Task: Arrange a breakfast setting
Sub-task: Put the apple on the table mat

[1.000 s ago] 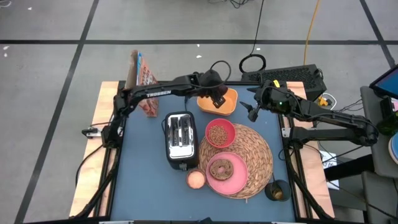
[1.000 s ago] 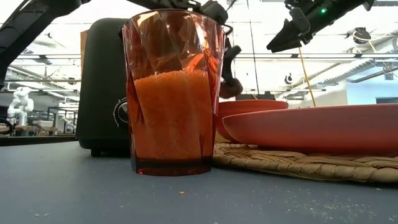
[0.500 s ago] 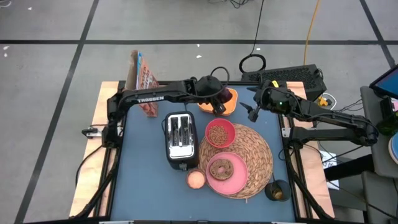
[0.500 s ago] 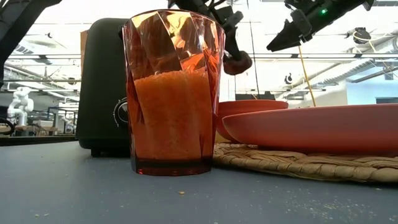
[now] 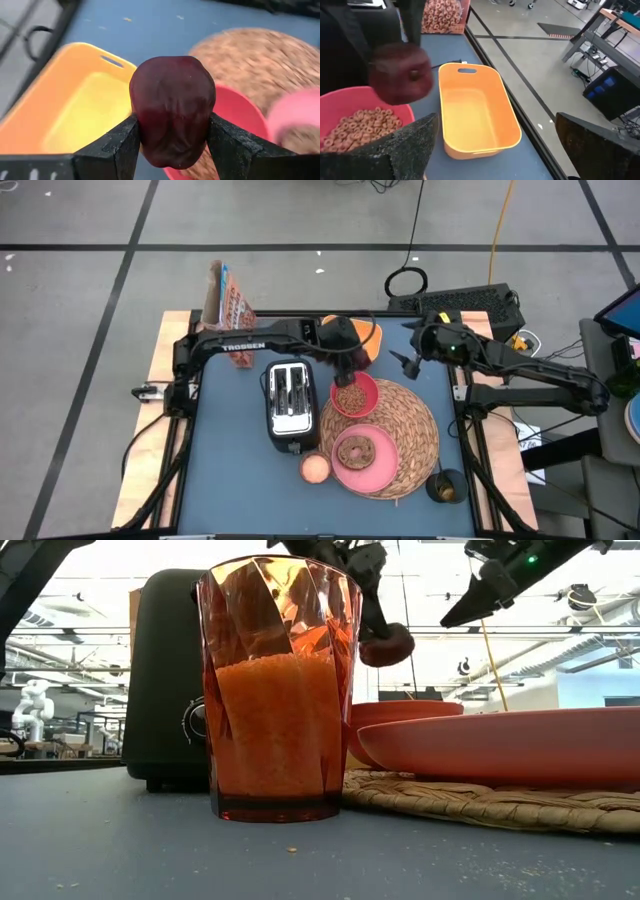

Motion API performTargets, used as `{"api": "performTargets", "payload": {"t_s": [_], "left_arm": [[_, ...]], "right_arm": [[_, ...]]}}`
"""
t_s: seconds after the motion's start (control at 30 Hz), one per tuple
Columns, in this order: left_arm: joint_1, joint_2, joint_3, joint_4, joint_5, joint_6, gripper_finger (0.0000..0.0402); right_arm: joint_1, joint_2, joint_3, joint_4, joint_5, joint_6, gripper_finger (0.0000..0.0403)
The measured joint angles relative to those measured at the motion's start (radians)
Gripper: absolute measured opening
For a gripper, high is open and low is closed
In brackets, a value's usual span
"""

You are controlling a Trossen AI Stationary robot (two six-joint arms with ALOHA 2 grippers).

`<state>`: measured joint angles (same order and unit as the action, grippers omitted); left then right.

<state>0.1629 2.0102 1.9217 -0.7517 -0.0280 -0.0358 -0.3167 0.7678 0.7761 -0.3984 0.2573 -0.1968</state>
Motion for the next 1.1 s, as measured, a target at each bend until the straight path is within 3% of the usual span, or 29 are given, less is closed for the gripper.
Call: {"api": "performTargets", "payload": {"t_s": [0.23,0.3,0.5,0.63,1.1], "left_arm": [[-0.008,0.000,0.000,-0.006,0.243,0.085,0.0207],[-0.008,0.000,0.000,-0.001,0.323,0.101,0.0207],[-0.008,0.001,0.000,-0.001,0.477,0.115,0.0207],[-0.010,0.001,0.000,0.001,0.538,0.102,0.0207],[-0.015,0.001,0.000,0.066,0.585,0.078,0.0207]], "right_arm": [[0.032,-0.048,0.000,-0.058,-0.027,-0.083,0.0389],[0.040,-0.058,0.000,-0.059,-0.111,-0.107,0.0389],[0.063,-0.060,0.000,-0.026,-0.497,-0.166,0.0389],[0.083,-0.046,0.000,0.014,-0.633,-0.184,0.0389],[0.206,0.043,0.000,0.161,-0.655,-0.260,0.0389]]}}
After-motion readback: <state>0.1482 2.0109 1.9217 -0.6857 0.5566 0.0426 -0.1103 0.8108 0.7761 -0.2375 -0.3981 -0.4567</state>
